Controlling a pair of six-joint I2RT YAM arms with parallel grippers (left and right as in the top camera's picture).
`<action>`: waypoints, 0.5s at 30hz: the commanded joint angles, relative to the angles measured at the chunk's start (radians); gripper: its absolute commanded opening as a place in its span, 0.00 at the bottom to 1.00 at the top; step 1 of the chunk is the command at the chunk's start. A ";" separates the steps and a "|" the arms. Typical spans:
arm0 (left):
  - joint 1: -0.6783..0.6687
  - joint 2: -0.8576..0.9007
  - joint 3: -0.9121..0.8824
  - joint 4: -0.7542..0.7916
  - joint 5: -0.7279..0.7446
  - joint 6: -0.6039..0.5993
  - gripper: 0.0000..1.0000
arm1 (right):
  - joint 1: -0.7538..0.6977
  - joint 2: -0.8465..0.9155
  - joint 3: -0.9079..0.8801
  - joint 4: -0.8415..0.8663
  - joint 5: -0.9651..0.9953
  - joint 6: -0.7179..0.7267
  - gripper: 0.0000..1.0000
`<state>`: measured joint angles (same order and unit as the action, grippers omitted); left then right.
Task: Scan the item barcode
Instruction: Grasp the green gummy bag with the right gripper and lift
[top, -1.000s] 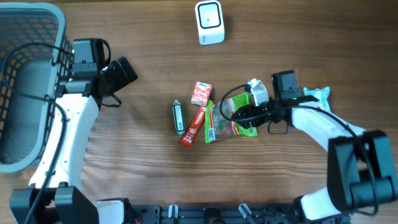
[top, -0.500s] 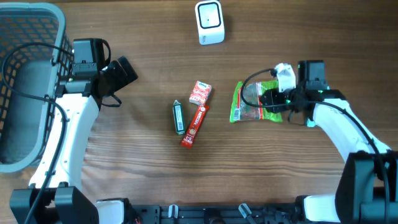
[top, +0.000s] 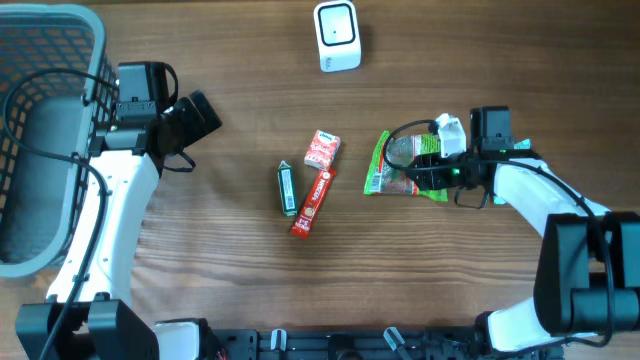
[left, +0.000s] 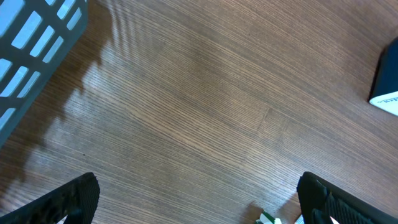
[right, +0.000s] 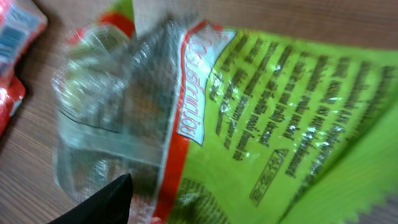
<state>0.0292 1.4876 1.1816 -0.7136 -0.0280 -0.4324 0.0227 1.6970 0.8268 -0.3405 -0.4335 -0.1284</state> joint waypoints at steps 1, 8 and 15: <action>0.004 -0.006 0.014 0.002 -0.006 -0.002 1.00 | 0.004 0.053 -0.052 0.043 -0.034 0.027 0.64; 0.004 -0.006 0.014 0.002 -0.006 -0.002 1.00 | -0.057 -0.032 -0.010 0.037 -0.269 0.016 0.04; 0.004 -0.006 0.014 0.002 -0.006 -0.002 1.00 | -0.121 -0.293 0.008 -0.027 -0.586 -0.003 0.04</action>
<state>0.0292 1.4876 1.1816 -0.7139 -0.0280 -0.4324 -0.0975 1.4815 0.8062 -0.3412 -0.8810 -0.1059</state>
